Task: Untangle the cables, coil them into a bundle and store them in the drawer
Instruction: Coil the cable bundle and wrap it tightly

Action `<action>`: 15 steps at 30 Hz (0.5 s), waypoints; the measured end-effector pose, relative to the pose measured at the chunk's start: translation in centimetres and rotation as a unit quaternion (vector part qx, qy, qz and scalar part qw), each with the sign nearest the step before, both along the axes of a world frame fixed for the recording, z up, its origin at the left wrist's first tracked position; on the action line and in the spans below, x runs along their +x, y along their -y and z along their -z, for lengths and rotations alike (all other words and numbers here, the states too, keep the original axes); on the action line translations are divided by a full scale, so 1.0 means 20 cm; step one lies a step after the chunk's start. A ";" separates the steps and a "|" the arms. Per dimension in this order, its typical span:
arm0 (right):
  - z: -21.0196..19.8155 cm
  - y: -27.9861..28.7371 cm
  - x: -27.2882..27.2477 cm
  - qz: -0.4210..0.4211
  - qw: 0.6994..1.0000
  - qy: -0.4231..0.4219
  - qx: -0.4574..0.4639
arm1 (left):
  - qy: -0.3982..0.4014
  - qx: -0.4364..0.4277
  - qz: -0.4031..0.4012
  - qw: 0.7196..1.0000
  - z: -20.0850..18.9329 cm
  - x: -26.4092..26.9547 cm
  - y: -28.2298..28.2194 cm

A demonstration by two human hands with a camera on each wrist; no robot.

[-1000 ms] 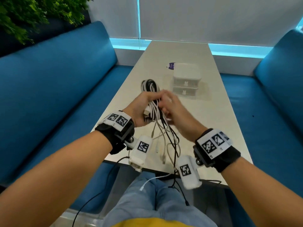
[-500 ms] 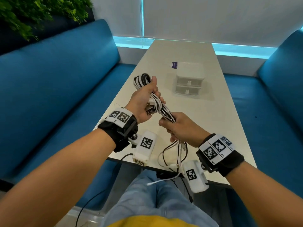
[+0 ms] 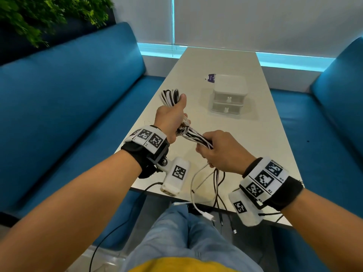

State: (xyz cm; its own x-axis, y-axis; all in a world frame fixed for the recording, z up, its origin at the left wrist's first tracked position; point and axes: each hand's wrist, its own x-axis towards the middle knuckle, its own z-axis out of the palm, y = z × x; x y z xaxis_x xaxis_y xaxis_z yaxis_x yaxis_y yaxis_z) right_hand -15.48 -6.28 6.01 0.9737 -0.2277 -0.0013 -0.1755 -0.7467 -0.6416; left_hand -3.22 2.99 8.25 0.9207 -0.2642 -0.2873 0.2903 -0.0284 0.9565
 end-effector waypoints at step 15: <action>-0.13 0.03 0.04 -0.113 0.990 0.057 -0.057 | 0.028 0.216 0.281 0.935 0.06 0.03 -0.12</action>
